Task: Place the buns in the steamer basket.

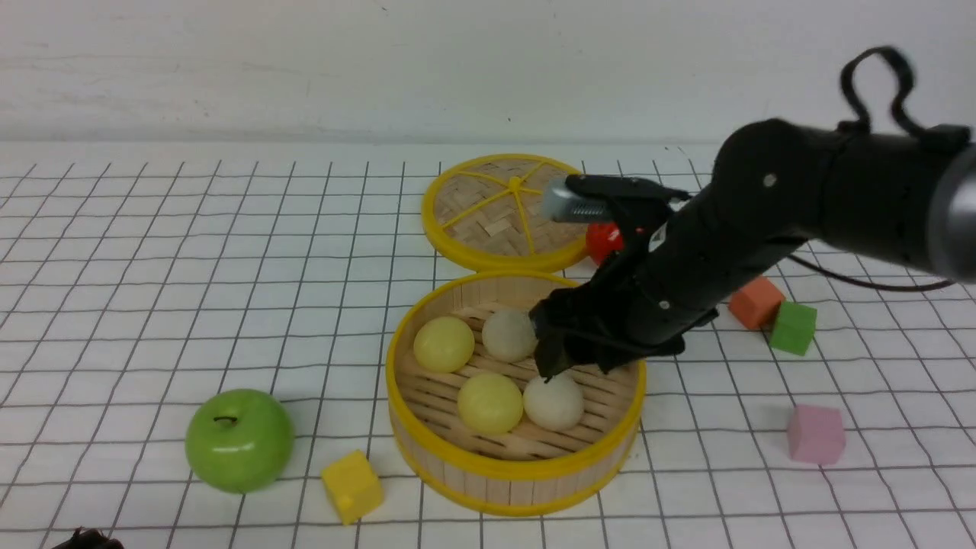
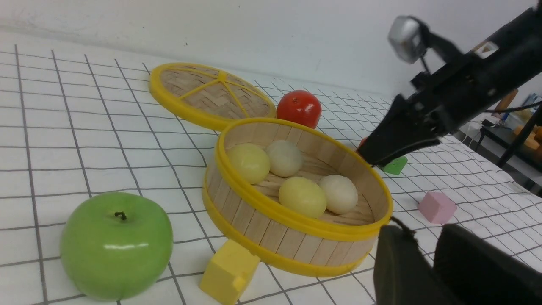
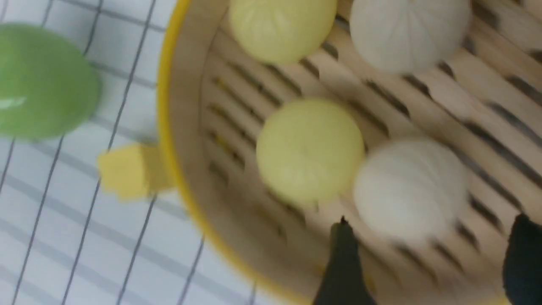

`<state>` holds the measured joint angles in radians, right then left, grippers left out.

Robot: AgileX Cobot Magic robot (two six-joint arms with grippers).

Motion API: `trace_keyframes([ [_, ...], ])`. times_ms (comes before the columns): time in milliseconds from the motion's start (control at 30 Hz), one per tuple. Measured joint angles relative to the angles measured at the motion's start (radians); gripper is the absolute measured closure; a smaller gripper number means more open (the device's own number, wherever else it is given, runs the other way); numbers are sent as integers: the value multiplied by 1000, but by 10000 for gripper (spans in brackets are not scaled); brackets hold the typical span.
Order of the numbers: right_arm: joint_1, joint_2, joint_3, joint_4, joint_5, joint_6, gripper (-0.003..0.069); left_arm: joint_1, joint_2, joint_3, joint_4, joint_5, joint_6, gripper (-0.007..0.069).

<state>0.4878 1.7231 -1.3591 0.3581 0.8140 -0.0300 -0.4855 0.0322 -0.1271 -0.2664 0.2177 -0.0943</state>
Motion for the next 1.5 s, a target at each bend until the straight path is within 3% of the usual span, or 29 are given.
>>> trace_keyframes([
  [33,0,-8,0,0,10,3,203,0,0,0,0,0,0,494],
  [233,1,-272,32,-191,278,90,465,0,0,0,0,0,0,487],
  [267,1,-312,33,-211,319,96,527,0,0,0,0,0,0,485],
  [300,1,-324,34,-214,332,97,535,0,0,0,0,0,0,484],
  [333,1,-370,36,-227,378,98,597,0,0,0,0,0,0,481],
  [400,1,-411,37,-234,410,99,655,0,0,0,0,0,0,480],
  [533,1,-482,40,-241,432,101,679,0,0,0,0,0,0,478],
  [700,1,-546,55,-337,431,101,679,0,0,0,0,0,0,477],
  [833,-58,-790,307,-372,264,101,679,0,0,0,0,1,0,477],
  [1000,-265,-1301,843,-358,-155,101,679,0,0,0,0,1,0,468],
  [1167,-370,-1615,1217,-376,-359,101,679,0,0,0,0,1,0,461],
  [1300,-388,-1723,1368,-383,-390,107,678,0,0,0,0,1,0,459],
  [1500,-389,-1734,1374,-384,-412,115,676,0,0,0,0,1,0,452],
])
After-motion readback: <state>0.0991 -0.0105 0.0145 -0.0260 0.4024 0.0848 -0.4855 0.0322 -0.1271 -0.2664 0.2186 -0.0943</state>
